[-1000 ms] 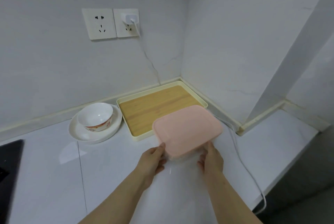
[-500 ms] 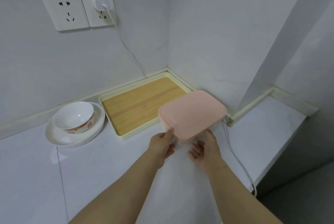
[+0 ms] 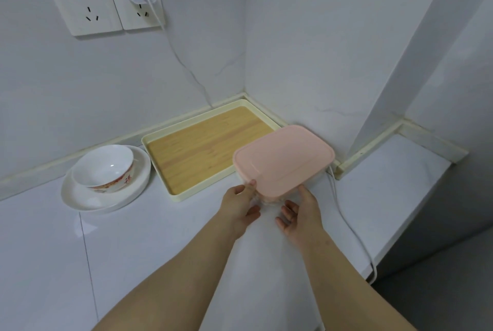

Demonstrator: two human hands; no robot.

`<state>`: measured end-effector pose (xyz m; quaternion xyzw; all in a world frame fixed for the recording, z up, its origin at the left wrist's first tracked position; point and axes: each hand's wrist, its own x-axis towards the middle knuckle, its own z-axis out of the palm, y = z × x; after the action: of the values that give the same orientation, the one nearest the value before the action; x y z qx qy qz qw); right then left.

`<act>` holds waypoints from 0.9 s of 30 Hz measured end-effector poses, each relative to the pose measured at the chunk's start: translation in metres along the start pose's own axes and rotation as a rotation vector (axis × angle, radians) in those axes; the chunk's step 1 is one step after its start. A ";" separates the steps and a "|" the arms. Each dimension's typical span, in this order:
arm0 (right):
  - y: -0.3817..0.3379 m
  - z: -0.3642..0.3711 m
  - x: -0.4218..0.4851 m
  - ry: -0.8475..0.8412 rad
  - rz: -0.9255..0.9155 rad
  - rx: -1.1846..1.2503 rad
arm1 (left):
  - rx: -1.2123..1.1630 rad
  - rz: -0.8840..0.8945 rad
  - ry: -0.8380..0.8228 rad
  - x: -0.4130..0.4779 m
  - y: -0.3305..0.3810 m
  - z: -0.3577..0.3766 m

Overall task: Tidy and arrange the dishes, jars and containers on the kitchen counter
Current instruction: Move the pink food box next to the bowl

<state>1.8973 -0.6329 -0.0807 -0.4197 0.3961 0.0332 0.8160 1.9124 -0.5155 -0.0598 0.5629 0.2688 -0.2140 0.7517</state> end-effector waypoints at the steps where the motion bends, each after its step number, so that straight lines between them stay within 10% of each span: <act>1: 0.000 0.001 0.000 0.004 0.000 0.000 | -0.002 0.004 0.004 0.001 0.000 0.000; 15: 0.022 0.002 -0.055 0.116 -0.044 -0.018 | 0.085 0.007 0.000 -0.030 0.024 -0.042; 27: 0.105 0.095 -0.138 -0.281 0.035 -0.288 | -0.247 0.153 0.300 -0.102 0.018 -0.169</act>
<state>1.8212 -0.4592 -0.0252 -0.5163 0.2765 0.1618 0.7942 1.8183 -0.3466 -0.0188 0.5107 0.3584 -0.0355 0.7807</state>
